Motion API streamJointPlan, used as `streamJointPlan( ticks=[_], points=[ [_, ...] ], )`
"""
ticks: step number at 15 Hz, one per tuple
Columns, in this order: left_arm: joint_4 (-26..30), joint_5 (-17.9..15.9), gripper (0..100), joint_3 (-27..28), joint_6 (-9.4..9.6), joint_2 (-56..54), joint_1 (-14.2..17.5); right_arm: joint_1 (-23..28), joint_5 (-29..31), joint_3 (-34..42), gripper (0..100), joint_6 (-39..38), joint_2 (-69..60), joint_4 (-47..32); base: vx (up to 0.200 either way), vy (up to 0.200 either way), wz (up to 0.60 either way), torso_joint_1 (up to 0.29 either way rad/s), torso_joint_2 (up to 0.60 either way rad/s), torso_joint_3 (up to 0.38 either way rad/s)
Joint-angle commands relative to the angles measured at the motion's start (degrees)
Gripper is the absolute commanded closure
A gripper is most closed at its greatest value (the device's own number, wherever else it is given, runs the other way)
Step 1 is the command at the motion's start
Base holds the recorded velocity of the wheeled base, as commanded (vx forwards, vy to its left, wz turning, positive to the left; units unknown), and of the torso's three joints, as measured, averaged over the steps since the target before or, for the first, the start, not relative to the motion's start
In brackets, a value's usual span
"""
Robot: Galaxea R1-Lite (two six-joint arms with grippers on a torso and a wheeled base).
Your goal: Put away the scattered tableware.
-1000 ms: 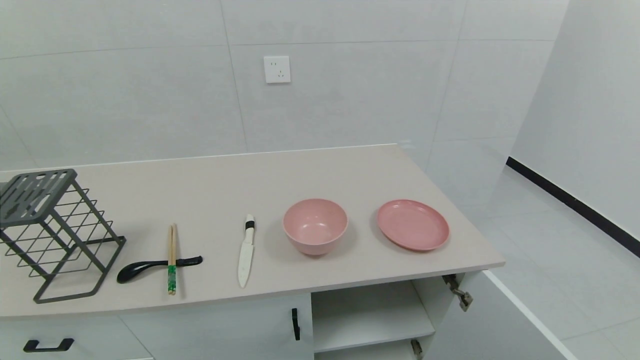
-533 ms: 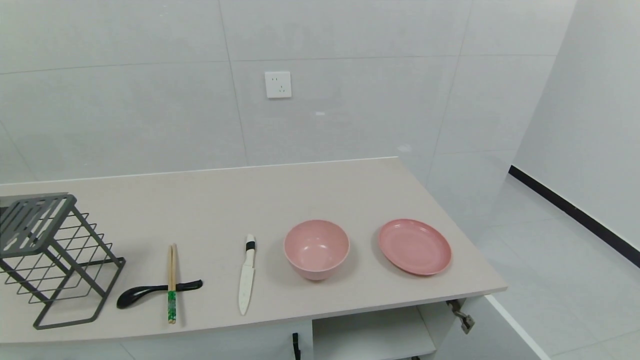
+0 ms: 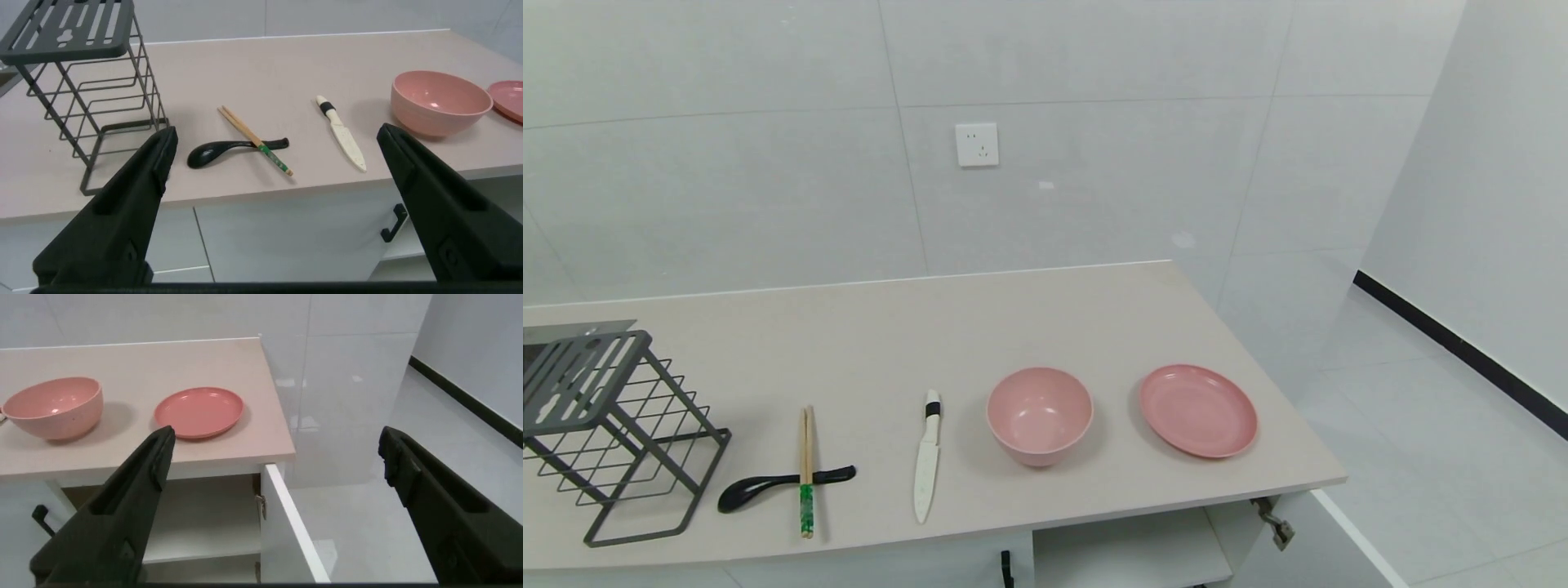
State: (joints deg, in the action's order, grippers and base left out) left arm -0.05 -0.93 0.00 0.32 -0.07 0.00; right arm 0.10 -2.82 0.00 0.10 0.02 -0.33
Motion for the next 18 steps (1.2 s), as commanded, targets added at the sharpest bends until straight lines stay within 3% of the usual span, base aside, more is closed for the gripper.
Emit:
streamJointPlan(
  ticks=[1, 4, 5, 6, 7, 9, 12, 13, 18],
  points=[
    [0.0, -0.1, 0, 0.0, 0.21, 0.1, 0.0, 0.0, 0.0, 0.0, 0, 0.1, 0.0, 0.0, 0.0, 0.0, 0.0, 0.0, 0.0, 0.0],
    [0.0, -0.2, 0, 0.0, 0.21, 0.1, 0.0, 0.0, 0.1, 0.0, 0, 0.2, 0.0, 0.1, 0.0, 0.0, 0.0, 0.0, 0.0, 0.0],
    [0.0, -0.2, 0, 0.0, 0.21, 0.1, 0.0, 0.1, 0.4, -1.6, 0, 0.8, 0.0, 3.9, 0.0, 0.0, 0.0, 0.0, 0.0, 0.0],
    [0.0, -0.2, 0, 0.0, 0.21, 0.1, 0.0, 0.3, 0.6, -8.1, 0, 2.0, 0.2, 8.2, 0.0, 0.0, 0.0, 0.0, 0.0, 0.0],
    [0.0, -0.1, 0, 0.0, -0.05, 0.1, 0.0, 2.3, -2.6, -14.3, 0, 6.1, 4.9, 4.7, 0.0, 0.0, 0.0, 0.0, 0.0, 0.0],
    [0.0, -0.1, 0, 0.0, -0.05, 0.1, 0.0, 3.2, -12.8, -9.8, 0, 6.8, 9.6, 3.6, 0.0, 0.0, 0.0, 0.0, 0.0, 0.0],
    [0.0, 0.1, 0, 0.0, -0.32, 0.1, 0.0, 3.2, -16.2, -9.0, 0, 6.5, 15.0, 3.5, 0.0, 0.0, 0.0, 0.0, 0.0, 0.0],
    [0.0, 0.0, 0, 0.0, -0.23, 0.1, 0.0, 1.2, -19.5, -11.2, 0, 6.5, 27.5, 3.9, 0.0, 0.0, 0.0, 0.0, 0.0, 0.0],
    [0.0, 0.0, 0, 0.0, -0.23, 0.1, 0.0, -2.4, -19.6, -16.5, 0, 6.7, 51.8, 7.8, 0.0, 0.0, 0.0, 0.0, 0.0, 0.0]
  ],
)
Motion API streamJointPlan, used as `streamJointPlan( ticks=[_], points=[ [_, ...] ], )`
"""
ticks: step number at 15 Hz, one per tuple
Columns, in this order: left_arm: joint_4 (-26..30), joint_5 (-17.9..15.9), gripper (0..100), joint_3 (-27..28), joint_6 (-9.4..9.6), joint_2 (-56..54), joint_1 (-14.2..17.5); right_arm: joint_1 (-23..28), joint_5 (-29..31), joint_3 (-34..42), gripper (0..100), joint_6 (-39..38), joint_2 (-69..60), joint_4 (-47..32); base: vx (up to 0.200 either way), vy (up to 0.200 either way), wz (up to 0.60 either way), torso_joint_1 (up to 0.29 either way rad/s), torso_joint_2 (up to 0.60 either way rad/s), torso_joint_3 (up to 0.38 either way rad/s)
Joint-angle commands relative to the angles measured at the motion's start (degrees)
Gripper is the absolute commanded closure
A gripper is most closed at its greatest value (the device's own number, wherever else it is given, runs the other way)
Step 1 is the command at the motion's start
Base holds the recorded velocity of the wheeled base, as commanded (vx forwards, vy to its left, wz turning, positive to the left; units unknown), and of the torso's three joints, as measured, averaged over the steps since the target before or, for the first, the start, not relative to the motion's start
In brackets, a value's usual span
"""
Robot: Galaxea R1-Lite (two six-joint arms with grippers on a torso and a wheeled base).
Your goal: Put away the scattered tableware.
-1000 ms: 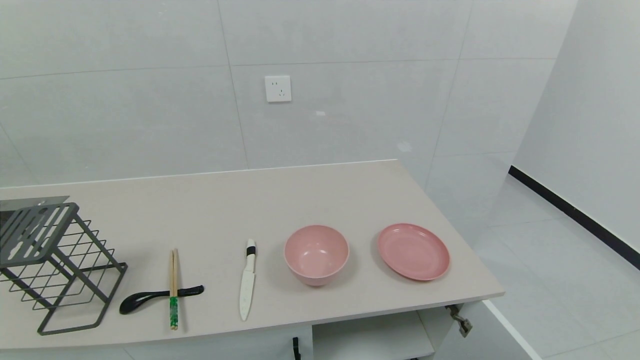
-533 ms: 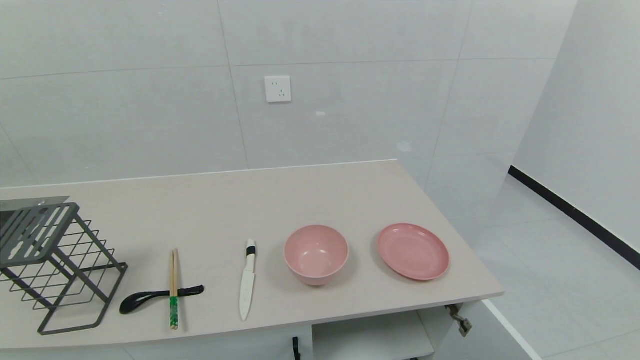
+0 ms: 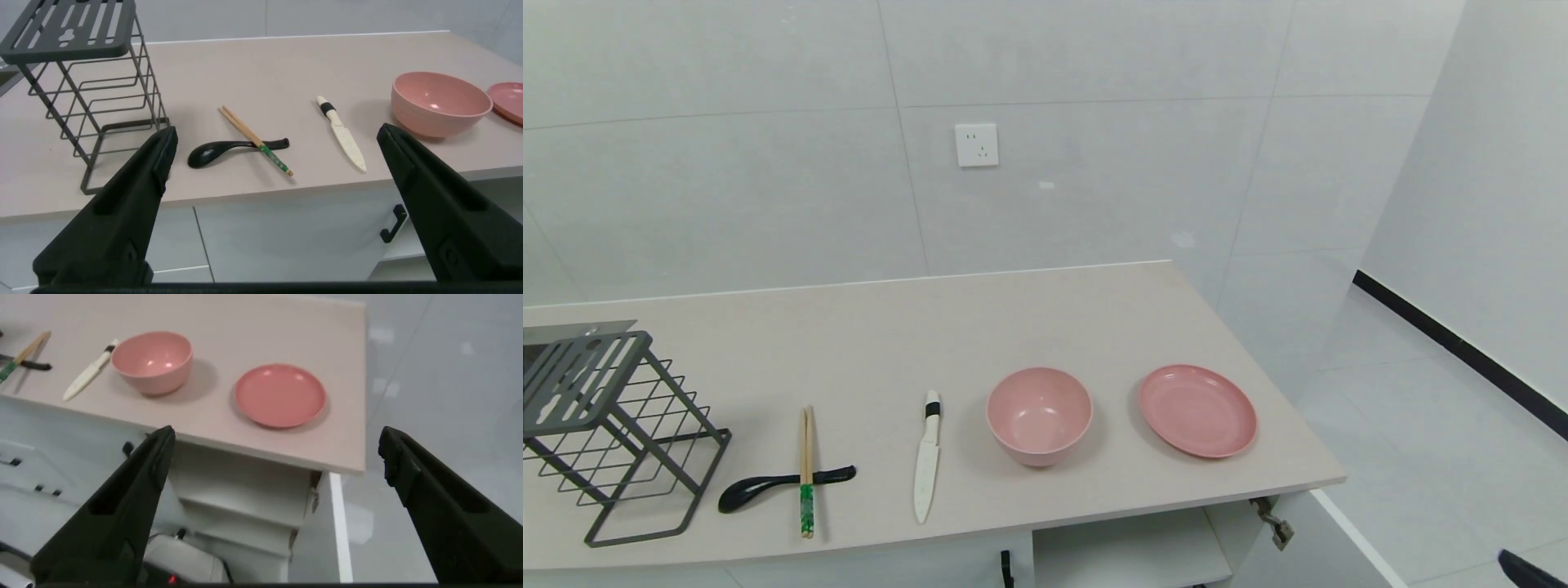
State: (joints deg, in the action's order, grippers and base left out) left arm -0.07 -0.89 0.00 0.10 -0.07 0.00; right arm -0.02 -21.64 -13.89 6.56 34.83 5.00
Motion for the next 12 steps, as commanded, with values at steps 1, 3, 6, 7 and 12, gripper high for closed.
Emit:
streamJointPlan(
  ticks=[1, 3, 6, 7, 12],
  points=[
    [0.0, 0.0, 0, 0.0, -0.01, 0.1, 0.0, -3.6, -0.7, -2.3, 0, 0.4, 20.8, 4.1, 0.0, 0.0, 0.0, 0.0, 0.0, 0.0],
    [0.0, 0.0, 0, 0.0, -0.01, 0.1, 0.0, -4.6, -0.7, -2.4, 0, 0.3, 25.3, 6.3, 0.0, 0.0, 0.0, 0.0, 0.0, 0.0],
    [0.0, 0.0, 0, 0.0, -0.1, 0.1, 0.0, -5.2, -0.6, -3.1, 0, 0.3, 33.5, 10.7, 0.0, 0.0, 0.0, 0.0, 0.0, 0.0],
    [0.0, 0.1, 0, 0.0, -0.1, 0.1, 0.0, -5.3, -0.6, -3.5, 0, 0.4, 36.5, 12.7, 0.0, 0.0, 0.0, 0.0, 0.0, 0.0],
    [0.0, 0.2, 0, 0.0, -0.54, 0.1, 0.0, -7.2, -0.2, -3.9, 0, 0.6, 44.3, 18.1, 0.0, 0.0, 0.0, 0.0, 0.0, 0.0]
  ],
)
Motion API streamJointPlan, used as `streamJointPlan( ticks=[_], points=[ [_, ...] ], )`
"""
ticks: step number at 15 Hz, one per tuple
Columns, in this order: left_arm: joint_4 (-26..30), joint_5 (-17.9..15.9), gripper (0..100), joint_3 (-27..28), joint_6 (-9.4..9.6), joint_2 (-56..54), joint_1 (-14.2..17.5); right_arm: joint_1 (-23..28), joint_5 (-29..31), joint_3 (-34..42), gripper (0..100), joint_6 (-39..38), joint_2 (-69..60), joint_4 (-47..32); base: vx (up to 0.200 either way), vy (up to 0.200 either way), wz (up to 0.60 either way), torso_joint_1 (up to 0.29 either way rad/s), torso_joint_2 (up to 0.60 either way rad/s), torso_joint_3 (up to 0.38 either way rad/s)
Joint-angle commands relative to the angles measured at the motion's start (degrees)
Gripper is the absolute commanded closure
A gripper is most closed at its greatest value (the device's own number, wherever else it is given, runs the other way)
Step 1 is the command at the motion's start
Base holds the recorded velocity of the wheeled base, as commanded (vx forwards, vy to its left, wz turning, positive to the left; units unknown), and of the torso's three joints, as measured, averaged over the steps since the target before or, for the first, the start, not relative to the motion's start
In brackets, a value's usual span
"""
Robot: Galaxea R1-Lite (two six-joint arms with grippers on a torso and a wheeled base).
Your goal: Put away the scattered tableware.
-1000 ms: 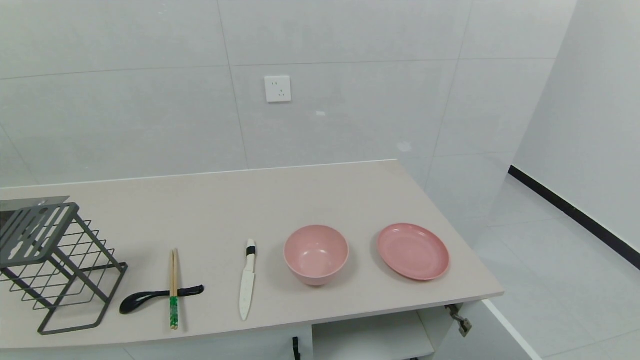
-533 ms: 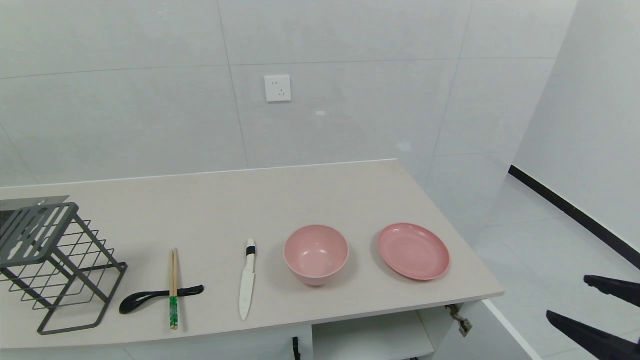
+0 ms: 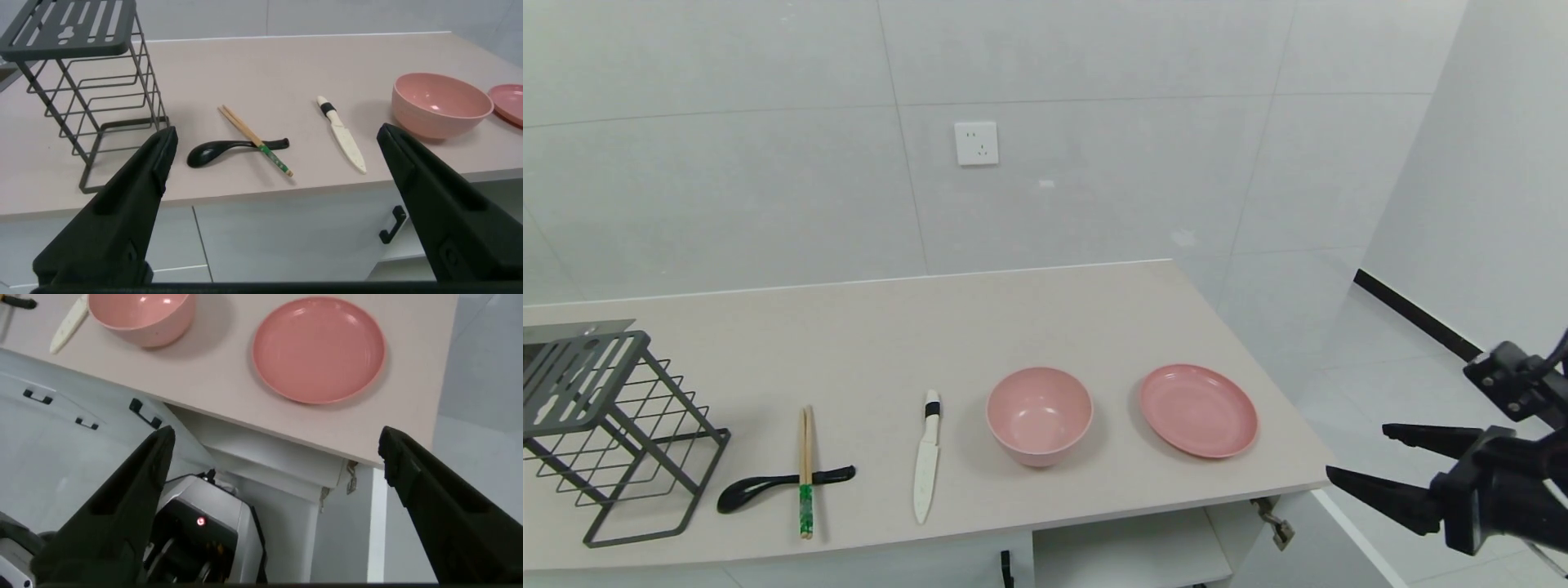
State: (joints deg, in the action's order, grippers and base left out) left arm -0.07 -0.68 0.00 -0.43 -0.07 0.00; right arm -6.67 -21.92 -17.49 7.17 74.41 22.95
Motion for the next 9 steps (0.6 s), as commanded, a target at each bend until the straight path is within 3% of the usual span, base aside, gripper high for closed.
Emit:
streamJointPlan(
  ticks=[1, 6, 9],
  points=[
    [0.0, 0.0, 0, 0.0, -0.1, 0.1, 0.0, -0.5, 0.0, -0.4, 0, 0.0, 6.5, 0.4, 0.0, 0.0, 0.0, 0.0, 0.0, 0.0],
    [0.0, 0.0, 0, 0.0, -0.1, 0.1, 0.0, -3.0, 0.6, -4.7, 0, -0.2, 18.4, 8.9, 0.0, 0.0, 0.0, 0.0, 0.0, 0.0],
    [-0.1, 0.0, 0, 0.0, -0.1, 0.1, 0.0, -2.6, 2.5, -6.5, 0, -0.3, 29.8, 17.8, 0.0, 0.0, 0.0, 0.0, 0.0, 0.0]
  ],
)
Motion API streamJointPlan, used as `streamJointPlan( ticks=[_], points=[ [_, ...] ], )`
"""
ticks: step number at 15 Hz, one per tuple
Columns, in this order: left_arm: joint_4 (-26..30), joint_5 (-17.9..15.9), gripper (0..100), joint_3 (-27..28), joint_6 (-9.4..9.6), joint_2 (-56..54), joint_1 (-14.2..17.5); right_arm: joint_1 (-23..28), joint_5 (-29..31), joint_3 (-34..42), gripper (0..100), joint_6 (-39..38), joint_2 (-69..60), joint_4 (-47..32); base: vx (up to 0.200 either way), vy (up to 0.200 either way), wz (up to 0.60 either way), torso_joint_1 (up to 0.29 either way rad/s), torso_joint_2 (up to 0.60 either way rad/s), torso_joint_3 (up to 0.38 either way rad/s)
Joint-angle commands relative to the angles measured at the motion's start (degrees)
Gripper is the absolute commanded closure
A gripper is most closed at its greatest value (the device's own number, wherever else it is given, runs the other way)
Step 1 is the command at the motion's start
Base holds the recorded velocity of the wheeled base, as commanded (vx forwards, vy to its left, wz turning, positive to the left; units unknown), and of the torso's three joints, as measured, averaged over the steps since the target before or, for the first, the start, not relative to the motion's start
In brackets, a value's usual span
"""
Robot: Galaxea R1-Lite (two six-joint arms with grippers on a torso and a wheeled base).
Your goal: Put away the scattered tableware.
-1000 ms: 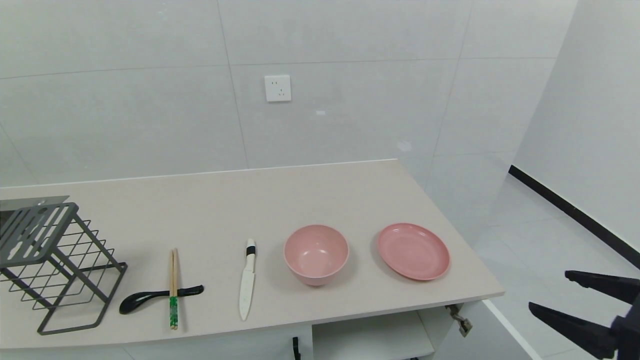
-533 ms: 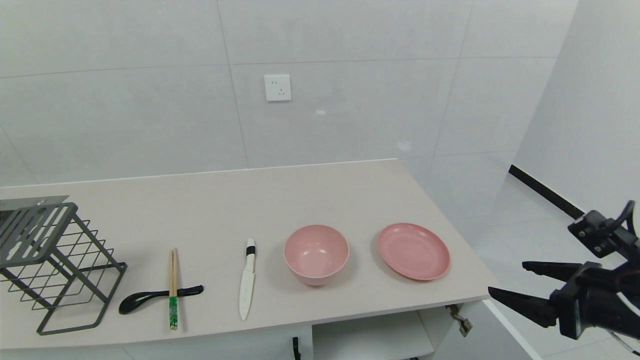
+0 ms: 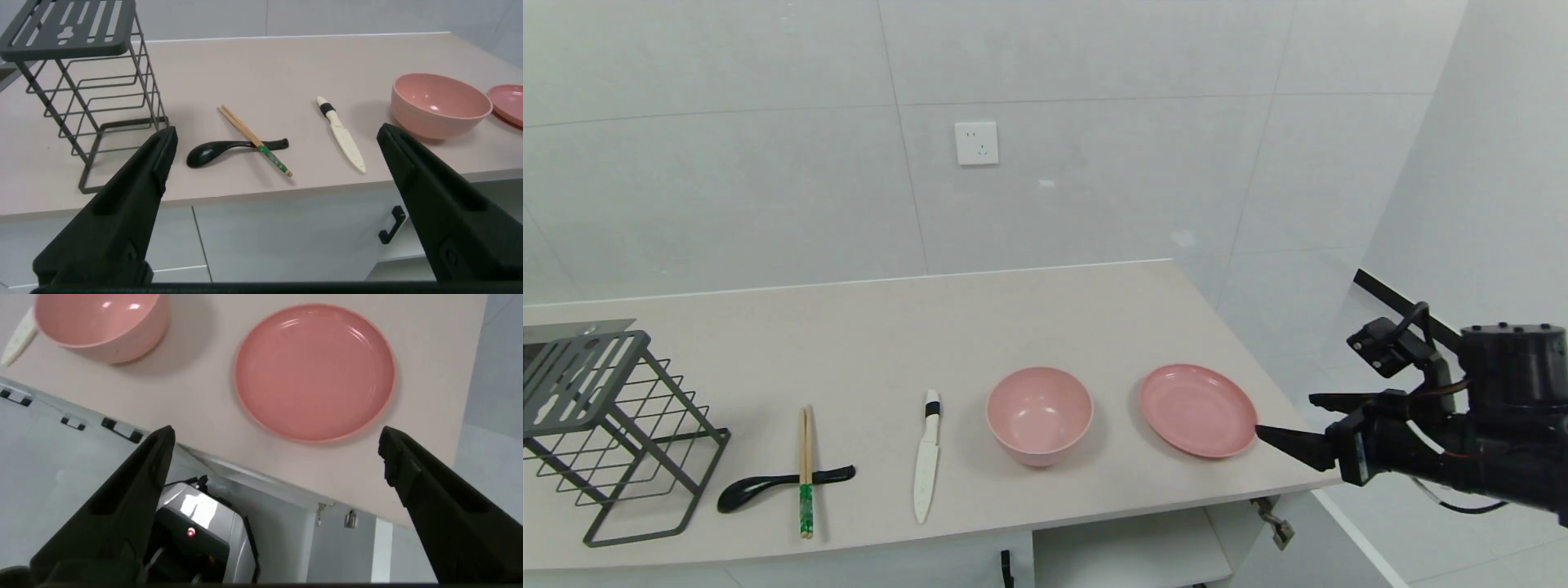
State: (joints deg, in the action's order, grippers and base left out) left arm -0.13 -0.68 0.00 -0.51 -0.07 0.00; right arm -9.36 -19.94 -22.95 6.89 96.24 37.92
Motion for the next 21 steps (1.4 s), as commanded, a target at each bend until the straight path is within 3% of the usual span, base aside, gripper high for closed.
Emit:
streamJointPlan(
  ticks=[1, 7, 11, 15, 21],
  points=[
    [0.0, 0.0, 0, 0.0, -0.02, 0.1, 0.0, 0.4, 0.6, -1.3, 0, 0.0, 10.1, 4.4, 0.0, 0.0, 0.0, 0.0, 0.0, 0.0],
    [0.0, 0.0, 0, 0.0, -0.02, 0.1, 0.0, 2.2, 2.1, -6.8, 0, -0.2, 19.8, 8.2, 0.0, 0.0, 0.0, 0.0, 0.0, 0.0],
    [0.0, 0.0, 0, 0.0, -0.02, 0.1, 0.0, 3.2, 3.4, -8.6, 0, -1.7, 27.3, 16.7, 0.0, 0.0, 0.0, 0.0, 0.0, 0.0],
    [0.0, 0.0, 0, 0.0, -0.02, 0.1, 0.0, 3.2, 5.5, -13.6, 0, -6.3, 32.9, 18.9, 0.0, 0.0, 0.0, 0.0, 0.0, 0.0],
    [0.0, 0.0, 0, 0.0, -0.02, 0.1, 0.0, 2.9, 5.4, -15.7, 0, -5.8, 38.3, 21.1, 0.0, 0.0, 0.0, 0.0, 0.0, 0.0]
  ],
)
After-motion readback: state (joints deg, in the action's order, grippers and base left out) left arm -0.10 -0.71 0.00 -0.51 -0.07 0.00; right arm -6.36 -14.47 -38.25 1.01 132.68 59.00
